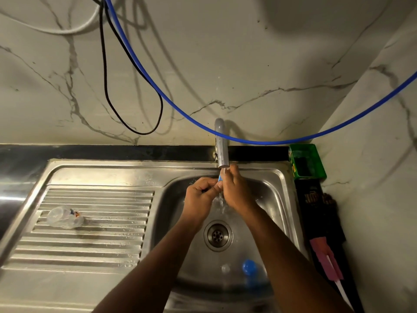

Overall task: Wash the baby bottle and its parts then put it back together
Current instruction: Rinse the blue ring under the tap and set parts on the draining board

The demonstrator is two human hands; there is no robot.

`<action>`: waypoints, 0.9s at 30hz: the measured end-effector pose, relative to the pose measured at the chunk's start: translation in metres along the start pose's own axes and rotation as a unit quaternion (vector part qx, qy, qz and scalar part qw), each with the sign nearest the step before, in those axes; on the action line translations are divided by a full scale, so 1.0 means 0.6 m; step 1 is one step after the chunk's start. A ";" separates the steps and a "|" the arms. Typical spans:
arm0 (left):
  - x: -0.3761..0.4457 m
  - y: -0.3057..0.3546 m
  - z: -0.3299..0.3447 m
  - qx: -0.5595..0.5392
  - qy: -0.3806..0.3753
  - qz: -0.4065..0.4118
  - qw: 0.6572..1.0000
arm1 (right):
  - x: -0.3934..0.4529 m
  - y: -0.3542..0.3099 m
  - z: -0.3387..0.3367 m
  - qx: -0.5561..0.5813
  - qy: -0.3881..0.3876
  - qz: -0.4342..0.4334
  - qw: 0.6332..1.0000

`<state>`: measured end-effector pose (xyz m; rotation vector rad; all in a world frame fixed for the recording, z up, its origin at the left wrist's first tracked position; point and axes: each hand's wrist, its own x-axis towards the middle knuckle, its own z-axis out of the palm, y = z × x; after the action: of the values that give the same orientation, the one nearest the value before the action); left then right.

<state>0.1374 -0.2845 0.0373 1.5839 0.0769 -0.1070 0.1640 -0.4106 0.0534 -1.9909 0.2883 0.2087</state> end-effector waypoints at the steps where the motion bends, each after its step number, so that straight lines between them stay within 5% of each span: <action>1: -0.001 -0.003 -0.002 -0.007 0.003 0.000 1.000 | 0.001 -0.008 -0.001 0.077 -0.038 0.079 0.993; 4: -0.007 -0.007 -0.007 -0.007 -0.015 0.003 1.000 | 0.005 -0.012 -0.002 0.193 -0.083 0.194 0.958; 10: -0.006 0.012 -0.007 -0.037 -0.032 -0.020 0.999 | 0.001 0.007 0.017 0.010 0.017 -0.068 0.998; 12: 0.000 0.009 -0.010 -0.031 -0.031 -0.019 0.999 | 0.003 0.011 0.023 0.051 0.028 -0.018 0.998; 14: 0.000 0.003 -0.005 -0.035 -0.030 -0.014 0.999 | 0.009 -0.006 0.016 0.208 0.017 0.133 0.969; 16: -0.005 -0.004 0.000 -0.049 -0.035 -0.013 0.998 | 0.006 -0.017 0.010 0.219 -0.008 0.206 0.954; 19: -0.010 -0.006 0.001 -0.028 -0.036 -0.024 0.999 | -0.003 -0.001 0.014 0.040 -0.007 0.017 0.999; 22: -0.007 0.000 0.000 -0.025 -0.040 -0.032 0.998 | 0.000 0.026 0.017 -0.032 0.048 -0.104 0.993; 24: -0.002 0.000 -0.004 -0.018 -0.026 -0.022 0.999 | -0.001 0.022 0.020 -0.017 0.042 -0.053 0.998; 27: -0.004 -0.008 -0.008 -0.037 -0.014 -0.026 0.999 | 0.002 -0.012 0.014 0.181 -0.038 0.218 0.958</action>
<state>0.1347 -0.2796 0.0328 1.5066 0.0983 -0.1647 0.1674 -0.4004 0.0560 -1.5346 0.6676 0.4755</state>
